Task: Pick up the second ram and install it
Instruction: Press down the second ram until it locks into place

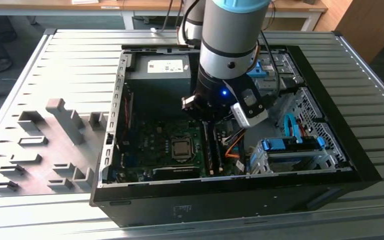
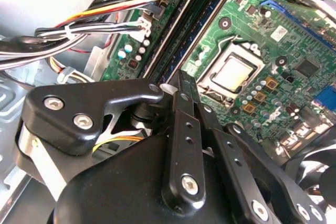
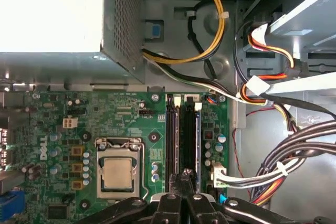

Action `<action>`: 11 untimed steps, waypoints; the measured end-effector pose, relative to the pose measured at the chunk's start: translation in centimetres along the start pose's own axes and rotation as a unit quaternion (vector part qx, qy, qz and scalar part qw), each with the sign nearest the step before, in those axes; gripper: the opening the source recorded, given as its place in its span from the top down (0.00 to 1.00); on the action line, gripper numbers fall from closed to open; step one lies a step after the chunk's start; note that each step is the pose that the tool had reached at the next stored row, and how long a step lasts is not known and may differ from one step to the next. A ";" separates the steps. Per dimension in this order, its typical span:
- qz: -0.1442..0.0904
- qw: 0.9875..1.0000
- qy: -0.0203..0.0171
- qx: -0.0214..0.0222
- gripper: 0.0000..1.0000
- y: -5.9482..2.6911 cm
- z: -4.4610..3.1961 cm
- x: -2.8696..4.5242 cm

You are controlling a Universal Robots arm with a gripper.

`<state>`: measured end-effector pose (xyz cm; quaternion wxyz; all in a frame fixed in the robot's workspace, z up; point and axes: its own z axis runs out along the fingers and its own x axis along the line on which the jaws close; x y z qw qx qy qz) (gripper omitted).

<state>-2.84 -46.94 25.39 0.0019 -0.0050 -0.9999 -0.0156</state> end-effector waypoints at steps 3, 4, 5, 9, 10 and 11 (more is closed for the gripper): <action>0.000 1.000 0.000 0.000 0.89 0.61 0.37 0.00; 0.000 1.000 0.000 0.000 0.89 0.84 0.48 0.00; 0.000 1.000 0.000 0.000 0.89 1.06 0.58 0.00; 0.000 1.000 0.000 0.000 0.89 1.66 1.13 0.00; 0.000 1.000 0.000 0.000 0.89 1.79 1.30 0.01; 0.000 1.000 0.000 0.000 0.89 1.93 1.43 0.01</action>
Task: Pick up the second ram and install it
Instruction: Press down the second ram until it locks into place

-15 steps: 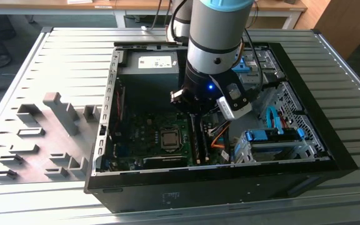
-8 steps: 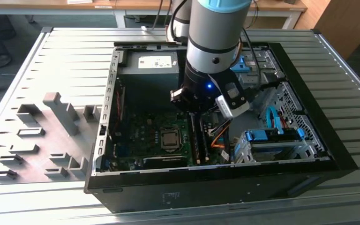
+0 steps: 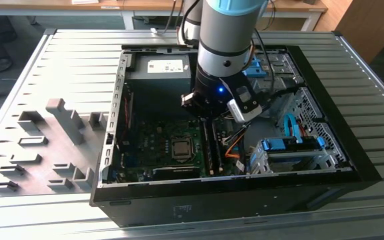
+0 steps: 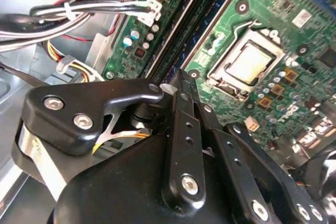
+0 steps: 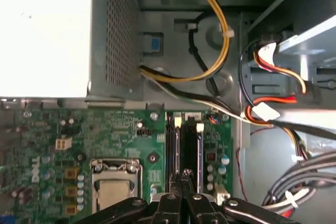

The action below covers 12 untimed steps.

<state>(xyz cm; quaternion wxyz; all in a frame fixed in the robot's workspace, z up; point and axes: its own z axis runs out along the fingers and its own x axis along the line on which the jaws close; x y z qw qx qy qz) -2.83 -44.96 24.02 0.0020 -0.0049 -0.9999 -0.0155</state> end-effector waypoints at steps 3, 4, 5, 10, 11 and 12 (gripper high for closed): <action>0.000 1.000 0.000 0.000 0.89 0.64 0.31 0.00; 0.000 1.000 0.000 0.000 0.89 0.88 0.41 0.00; 0.000 1.000 0.000 0.000 0.89 1.11 0.50 0.01; 0.000 1.000 0.000 0.000 0.89 1.71 1.28 0.01; 0.000 1.000 0.000 0.000 0.89 1.79 1.47 0.01; 0.000 1.000 0.000 0.000 0.89 1.87 1.64 0.01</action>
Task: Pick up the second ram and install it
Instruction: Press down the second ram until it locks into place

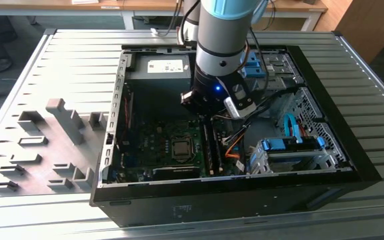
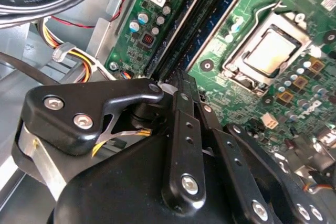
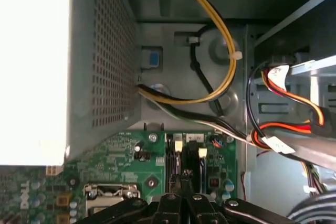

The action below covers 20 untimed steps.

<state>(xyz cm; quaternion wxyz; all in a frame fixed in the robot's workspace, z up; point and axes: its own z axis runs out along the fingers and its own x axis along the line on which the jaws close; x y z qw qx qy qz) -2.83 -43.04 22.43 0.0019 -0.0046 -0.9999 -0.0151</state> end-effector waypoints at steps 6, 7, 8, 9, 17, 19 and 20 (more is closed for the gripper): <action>0.000 1.000 0.000 0.001 0.89 0.51 0.67 0.01; 0.000 1.000 0.000 0.001 0.89 0.57 0.76 0.01; 0.000 1.000 0.000 0.001 0.89 0.61 0.84 0.00; 0.000 1.000 0.000 0.001 0.89 0.62 0.85 0.00; 0.000 1.000 0.000 0.005 0.89 -0.02 0.40 0.02; 0.000 1.000 0.000 0.005 0.89 -0.69 0.38 0.02; 0.000 1.000 0.000 0.006 0.89 -0.99 0.36 0.02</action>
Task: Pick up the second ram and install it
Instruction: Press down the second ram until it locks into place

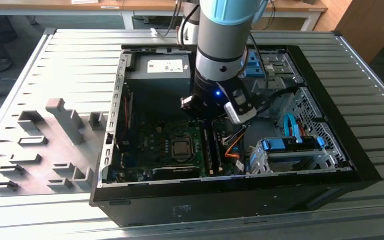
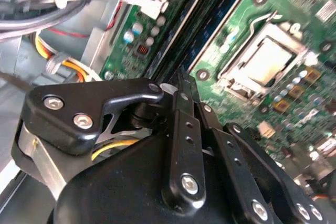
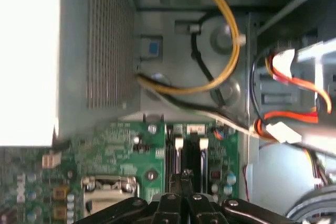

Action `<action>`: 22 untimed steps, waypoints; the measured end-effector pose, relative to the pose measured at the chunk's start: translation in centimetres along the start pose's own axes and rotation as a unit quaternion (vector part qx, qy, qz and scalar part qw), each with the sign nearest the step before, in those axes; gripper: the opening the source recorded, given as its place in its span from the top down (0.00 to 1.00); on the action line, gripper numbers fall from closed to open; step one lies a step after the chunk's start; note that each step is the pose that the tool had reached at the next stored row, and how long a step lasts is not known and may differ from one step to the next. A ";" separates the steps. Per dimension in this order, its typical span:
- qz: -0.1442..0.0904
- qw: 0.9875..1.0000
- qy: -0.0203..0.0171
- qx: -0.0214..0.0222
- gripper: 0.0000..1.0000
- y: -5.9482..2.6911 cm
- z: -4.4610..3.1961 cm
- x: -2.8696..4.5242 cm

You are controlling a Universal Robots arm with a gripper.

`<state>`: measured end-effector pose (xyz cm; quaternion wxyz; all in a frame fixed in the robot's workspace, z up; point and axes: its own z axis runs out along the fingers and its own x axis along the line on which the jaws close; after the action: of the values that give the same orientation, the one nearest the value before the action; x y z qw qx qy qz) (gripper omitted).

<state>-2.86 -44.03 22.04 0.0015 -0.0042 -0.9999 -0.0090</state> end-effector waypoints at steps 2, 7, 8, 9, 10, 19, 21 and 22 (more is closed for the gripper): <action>0.000 1.000 0.000 0.002 0.89 -0.61 -0.01 0.01; 0.000 1.000 0.000 0.008 0.89 -2.14 -0.04 0.03; 0.000 1.000 0.000 0.009 0.89 -2.44 -0.04 0.04; 0.000 1.000 0.000 0.010 0.89 -2.77 -0.05 0.04; 0.000 1.000 0.000 0.011 0.89 -3.08 -0.05 0.05; 0.000 1.000 0.000 0.019 0.89 -4.76 0.12 0.06; 0.000 1.000 0.000 0.020 0.89 -4.77 0.21 0.06; 0.000 1.000 0.000 0.020 0.89 -4.77 0.26 0.06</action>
<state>-2.95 -48.80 21.70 0.0016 -0.0042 -0.9999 0.0107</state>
